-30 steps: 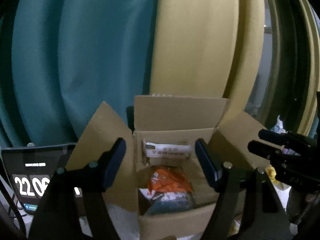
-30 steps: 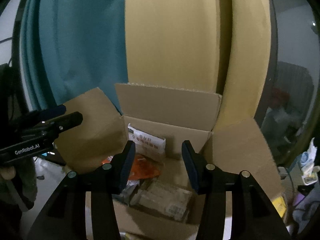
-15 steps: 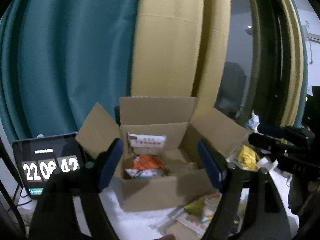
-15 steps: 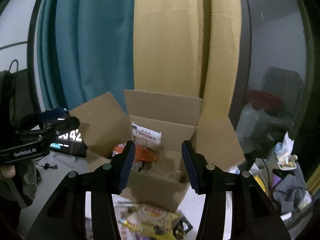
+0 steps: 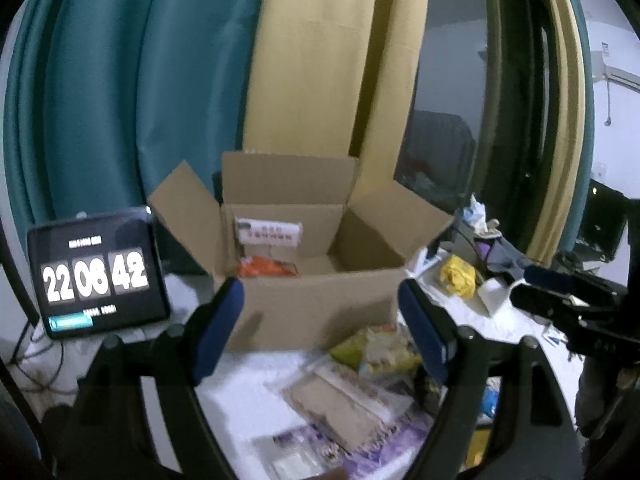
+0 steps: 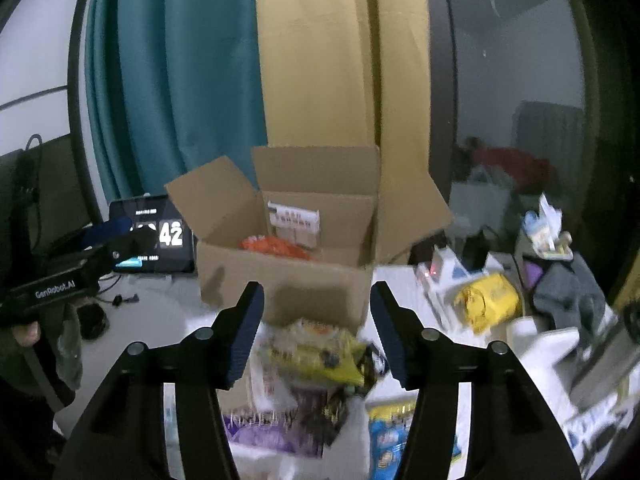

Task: Organize snacks
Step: 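Move both tools back from the box to the snack pile, then grasp the yellow-and-black bag with the right tool while the left tool grasps a blue-and-white bag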

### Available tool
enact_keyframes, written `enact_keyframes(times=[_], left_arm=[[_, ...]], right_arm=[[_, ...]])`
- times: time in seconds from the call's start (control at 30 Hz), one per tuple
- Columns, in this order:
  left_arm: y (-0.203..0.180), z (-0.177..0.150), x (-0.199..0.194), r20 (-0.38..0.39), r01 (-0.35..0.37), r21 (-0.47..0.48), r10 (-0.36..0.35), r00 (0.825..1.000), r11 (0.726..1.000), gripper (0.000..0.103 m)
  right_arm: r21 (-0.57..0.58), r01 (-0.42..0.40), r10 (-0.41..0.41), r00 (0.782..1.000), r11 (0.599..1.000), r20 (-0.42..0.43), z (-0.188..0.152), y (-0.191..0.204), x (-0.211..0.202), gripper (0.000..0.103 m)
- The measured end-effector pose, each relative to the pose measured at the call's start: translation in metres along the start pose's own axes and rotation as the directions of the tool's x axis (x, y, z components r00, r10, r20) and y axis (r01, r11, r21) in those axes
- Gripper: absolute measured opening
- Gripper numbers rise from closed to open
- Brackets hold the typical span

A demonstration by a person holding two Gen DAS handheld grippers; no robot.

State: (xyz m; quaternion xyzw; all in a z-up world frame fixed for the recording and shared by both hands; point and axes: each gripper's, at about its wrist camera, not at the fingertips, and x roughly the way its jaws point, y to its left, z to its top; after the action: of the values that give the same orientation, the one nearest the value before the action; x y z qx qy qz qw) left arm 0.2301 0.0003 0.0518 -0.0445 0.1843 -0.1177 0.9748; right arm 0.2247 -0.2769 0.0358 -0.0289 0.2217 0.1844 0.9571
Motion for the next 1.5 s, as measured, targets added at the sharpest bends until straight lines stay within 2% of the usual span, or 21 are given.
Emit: enact_keyframes(times=[0.17,0.4,0.63,0.77,0.83,0.87,0.97,1.13,1.37,1.43,1.5], left_arm=[[-0.006,-0.027,-0.013,-0.038,0.026,-0.009,-0.027,0.999,1.000,0.081],[-0.012,-0.074,-0.026,-0.130,0.037,-0.042,-0.043,0.991,0.998,0.081],[-0.004,-0.119,-0.034,-0.221,0.007,-0.062,-0.021,0.975,0.998,0.081],[0.000,-0.138,-0.042,-0.245,-0.012,-0.064,-0.004,0.970,0.998,0.081],[0.004,-0.148,-0.044,-0.261,-0.024,-0.064,0.006,0.965,0.998,0.081],[0.006,-0.153,-0.044,-0.275,-0.033,-0.065,0.013,0.961,0.997,0.081],[0.011,-0.170,-0.041,-0.317,-0.051,-0.068,0.027,0.948,0.996,0.081],[0.018,-0.190,-0.036,-0.375,-0.074,-0.073,0.042,0.926,0.995,0.081],[0.025,-0.201,-0.020,-0.433,-0.102,-0.054,0.069,0.899,0.993,0.081],[0.025,-0.204,-0.014,-0.453,-0.105,-0.041,0.075,0.888,0.994,0.081],[0.022,-0.205,-0.011,-0.451,-0.114,-0.002,0.101,0.887,0.993,0.081]], right_arm=[[0.029,0.015,-0.014,0.999,0.999,-0.031,-0.030,-0.001,-0.017,0.059],[0.091,0.042,-0.035,0.996,0.995,-0.082,-0.076,-0.002,-0.036,0.059],[0.119,0.070,-0.052,0.987,0.990,-0.153,-0.119,-0.003,-0.048,0.059],[0.155,0.088,-0.054,0.976,0.984,-0.209,-0.151,-0.004,-0.049,0.060],[0.173,0.095,-0.050,0.968,0.980,-0.246,-0.170,-0.005,-0.049,0.065],[0.181,0.097,-0.046,0.963,0.979,-0.264,-0.177,-0.006,-0.048,0.068],[0.202,0.118,-0.051,0.950,0.972,-0.308,-0.198,-0.010,-0.049,0.069],[0.248,0.130,-0.042,0.943,0.960,-0.331,-0.214,-0.014,-0.053,0.076],[0.268,0.054,0.031,0.952,0.962,-0.306,-0.208,-0.003,-0.044,0.076],[0.267,0.043,0.044,0.950,0.963,-0.308,-0.205,0.001,-0.035,0.076],[0.281,0.051,0.045,0.945,0.958,-0.325,-0.207,0.002,-0.023,0.076]])
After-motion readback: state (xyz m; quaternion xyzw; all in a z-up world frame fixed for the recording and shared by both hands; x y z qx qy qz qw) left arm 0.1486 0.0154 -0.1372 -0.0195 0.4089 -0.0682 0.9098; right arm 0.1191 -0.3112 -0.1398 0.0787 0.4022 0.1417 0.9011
